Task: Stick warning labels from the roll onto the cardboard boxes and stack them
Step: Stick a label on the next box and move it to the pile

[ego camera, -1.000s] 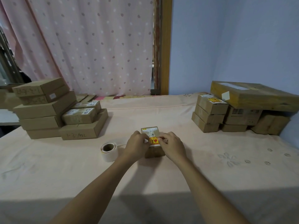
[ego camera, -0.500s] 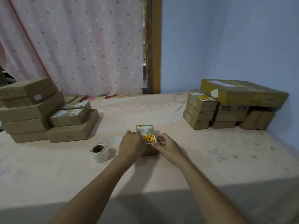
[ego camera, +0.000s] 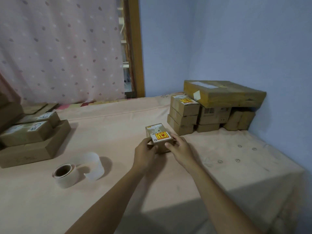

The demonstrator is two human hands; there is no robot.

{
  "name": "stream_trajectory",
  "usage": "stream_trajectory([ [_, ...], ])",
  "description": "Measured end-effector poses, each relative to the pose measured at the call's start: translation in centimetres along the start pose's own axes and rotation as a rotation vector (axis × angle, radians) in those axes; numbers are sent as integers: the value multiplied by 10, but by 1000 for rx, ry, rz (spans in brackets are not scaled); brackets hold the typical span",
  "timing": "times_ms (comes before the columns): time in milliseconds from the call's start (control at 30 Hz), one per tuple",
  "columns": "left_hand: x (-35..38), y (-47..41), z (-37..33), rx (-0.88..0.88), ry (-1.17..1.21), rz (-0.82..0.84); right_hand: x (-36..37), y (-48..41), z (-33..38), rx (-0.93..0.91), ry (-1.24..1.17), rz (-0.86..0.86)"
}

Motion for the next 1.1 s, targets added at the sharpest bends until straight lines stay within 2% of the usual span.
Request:
stream_trajectory([
  [233, 35, -27, 5, 27, 25, -6, -8, -28, -12, 21, 350, -64],
  [433, 42, -51, 13, 75, 13, 138, -4, -47, -17, 24, 332, -217],
  [867, 48, -60, 23, 86, 102, 221, 4, -54, -31, -94, 347, -266],
  [1100, 42, -62, 22, 57, 126, 163, 2, -46, -29, -139, 349, -139],
])
Point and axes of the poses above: each hand's wrist, its own y-axis away from the middle knuckle, its own x-axis out of the palm, z = x × y, the point moved 1 cm from there along -y, towards the middle knuckle, and after that the axes turned 8 degrees about y, right-handed, at the moved point
